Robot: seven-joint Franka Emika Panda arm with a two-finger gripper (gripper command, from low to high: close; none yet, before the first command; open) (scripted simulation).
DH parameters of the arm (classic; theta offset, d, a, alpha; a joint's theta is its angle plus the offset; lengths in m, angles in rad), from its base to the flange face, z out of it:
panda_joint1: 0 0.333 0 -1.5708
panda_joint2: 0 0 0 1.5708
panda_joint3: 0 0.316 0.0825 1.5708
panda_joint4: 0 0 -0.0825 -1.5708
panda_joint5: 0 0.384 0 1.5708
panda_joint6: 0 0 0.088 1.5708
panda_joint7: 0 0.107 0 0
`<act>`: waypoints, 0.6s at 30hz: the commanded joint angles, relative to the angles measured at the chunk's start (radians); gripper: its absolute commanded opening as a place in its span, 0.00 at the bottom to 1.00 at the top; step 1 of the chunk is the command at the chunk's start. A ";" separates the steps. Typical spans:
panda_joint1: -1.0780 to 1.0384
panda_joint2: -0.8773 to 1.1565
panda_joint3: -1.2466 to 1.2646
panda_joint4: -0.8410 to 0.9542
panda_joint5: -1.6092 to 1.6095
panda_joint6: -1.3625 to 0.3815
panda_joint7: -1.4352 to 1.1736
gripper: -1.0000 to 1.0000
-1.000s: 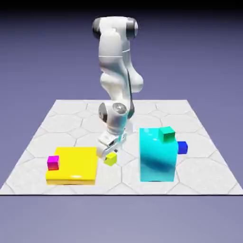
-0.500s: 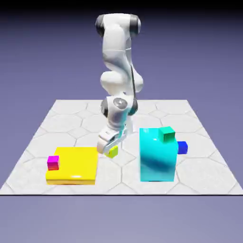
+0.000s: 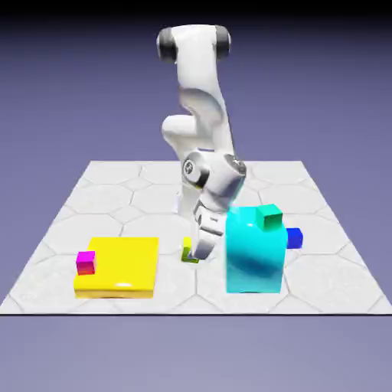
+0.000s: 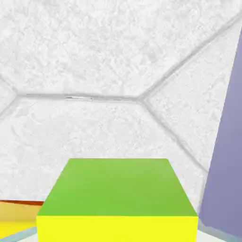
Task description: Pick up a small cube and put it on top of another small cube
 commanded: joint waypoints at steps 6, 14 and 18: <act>0.133 0.061 0.137 0.218 -0.134 -0.177 -0.058 0.00; 0.369 0.044 0.225 0.198 0.057 -0.207 0.133 0.00; 0.460 0.000 0.212 0.091 0.231 -0.142 0.260 0.00</act>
